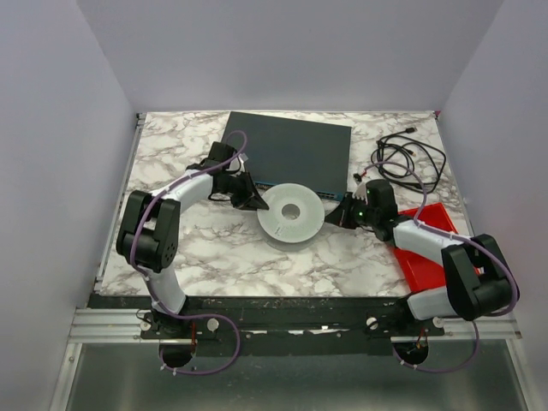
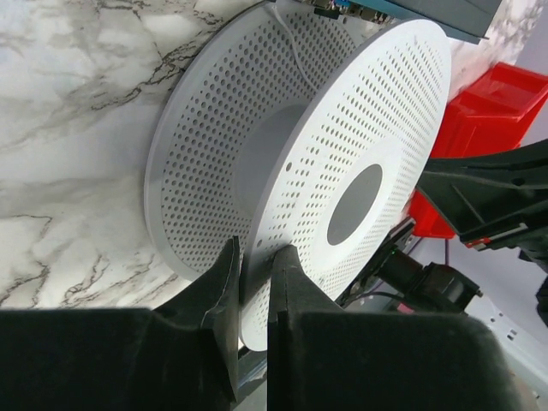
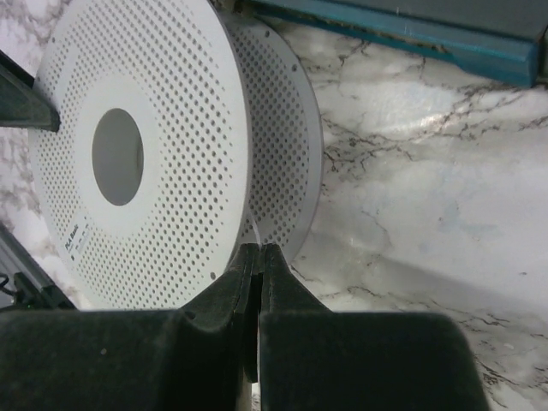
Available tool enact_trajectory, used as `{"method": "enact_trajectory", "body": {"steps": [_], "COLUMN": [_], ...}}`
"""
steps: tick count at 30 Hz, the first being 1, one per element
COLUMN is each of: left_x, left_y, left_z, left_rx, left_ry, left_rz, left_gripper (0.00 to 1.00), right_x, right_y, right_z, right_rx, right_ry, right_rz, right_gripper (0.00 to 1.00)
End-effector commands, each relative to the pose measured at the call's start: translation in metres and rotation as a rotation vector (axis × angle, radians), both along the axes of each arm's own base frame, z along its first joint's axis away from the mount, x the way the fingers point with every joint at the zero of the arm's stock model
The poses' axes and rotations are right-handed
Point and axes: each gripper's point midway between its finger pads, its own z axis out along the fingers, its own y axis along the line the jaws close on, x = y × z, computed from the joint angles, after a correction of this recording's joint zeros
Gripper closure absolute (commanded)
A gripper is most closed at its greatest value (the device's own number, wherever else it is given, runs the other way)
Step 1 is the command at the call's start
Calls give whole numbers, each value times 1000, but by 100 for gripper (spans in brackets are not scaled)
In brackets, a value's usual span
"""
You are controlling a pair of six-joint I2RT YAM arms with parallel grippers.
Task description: Wrap the cables
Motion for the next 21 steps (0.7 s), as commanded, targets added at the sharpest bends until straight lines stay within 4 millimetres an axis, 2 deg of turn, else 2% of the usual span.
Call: {"method": "enact_trajectory", "body": {"steps": [1,5,10,21], "left_x": [-5,-13,-22,-36], "left_y": [66,61,54,34], "left_z": [-61,-59,-58,-58], "left_rx": [339,271,233,211], "left_ry": [58,78,88,103], "left_rz": [251,322,381,439], "left_gripper": [100,100,100,100], "right_x": [-14,-19,-20,-20], "right_y": [8,14,27,50], "right_z": [-15,-27,-28,-37], "right_rx": [84,136,259,352], "right_ry": [74,128,169,233], "right_rz": [19,9,-2,-27], "right_gripper": [99,99,99,99]}}
